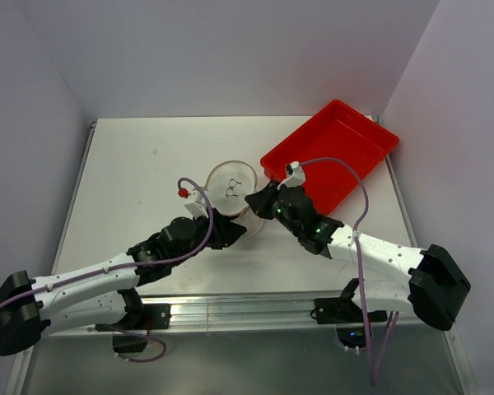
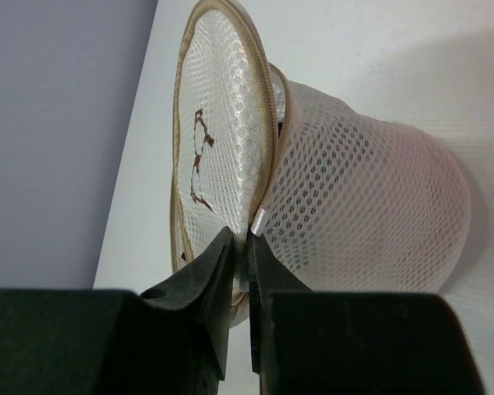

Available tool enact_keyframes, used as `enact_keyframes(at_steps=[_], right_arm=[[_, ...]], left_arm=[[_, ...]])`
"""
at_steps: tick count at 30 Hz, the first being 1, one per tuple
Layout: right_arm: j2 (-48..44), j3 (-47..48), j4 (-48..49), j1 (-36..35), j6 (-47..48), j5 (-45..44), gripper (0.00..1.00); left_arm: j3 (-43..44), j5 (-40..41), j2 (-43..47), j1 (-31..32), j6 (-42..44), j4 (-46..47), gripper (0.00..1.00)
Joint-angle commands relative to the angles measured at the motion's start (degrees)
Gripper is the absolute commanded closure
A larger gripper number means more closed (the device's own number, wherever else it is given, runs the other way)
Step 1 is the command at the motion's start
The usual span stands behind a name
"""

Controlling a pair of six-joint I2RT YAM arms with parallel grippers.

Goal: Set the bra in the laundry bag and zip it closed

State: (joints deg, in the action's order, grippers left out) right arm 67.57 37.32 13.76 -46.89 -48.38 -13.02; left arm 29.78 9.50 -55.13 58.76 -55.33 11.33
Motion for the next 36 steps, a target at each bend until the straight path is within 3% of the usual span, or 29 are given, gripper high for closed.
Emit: enact_keyframes(at_steps=[1,15,36], right_arm=[[-0.51,-0.49,3.12,-0.22,0.39,-0.43,1.00],[-1.83,-1.81,3.73,-0.13,0.57,0.53,1.00],[-1.92,-2.25,4.08,-0.13,0.66,1.15,1.00]], left_arm=[[-0.69,5.26,-1.63,0.39,-2.94,6.59,0.64],[1.16,11.86,-7.18,0.39,-1.18,7.91,0.63],[2.30,10.63,-9.02,0.30,1.28,11.61,0.64]])
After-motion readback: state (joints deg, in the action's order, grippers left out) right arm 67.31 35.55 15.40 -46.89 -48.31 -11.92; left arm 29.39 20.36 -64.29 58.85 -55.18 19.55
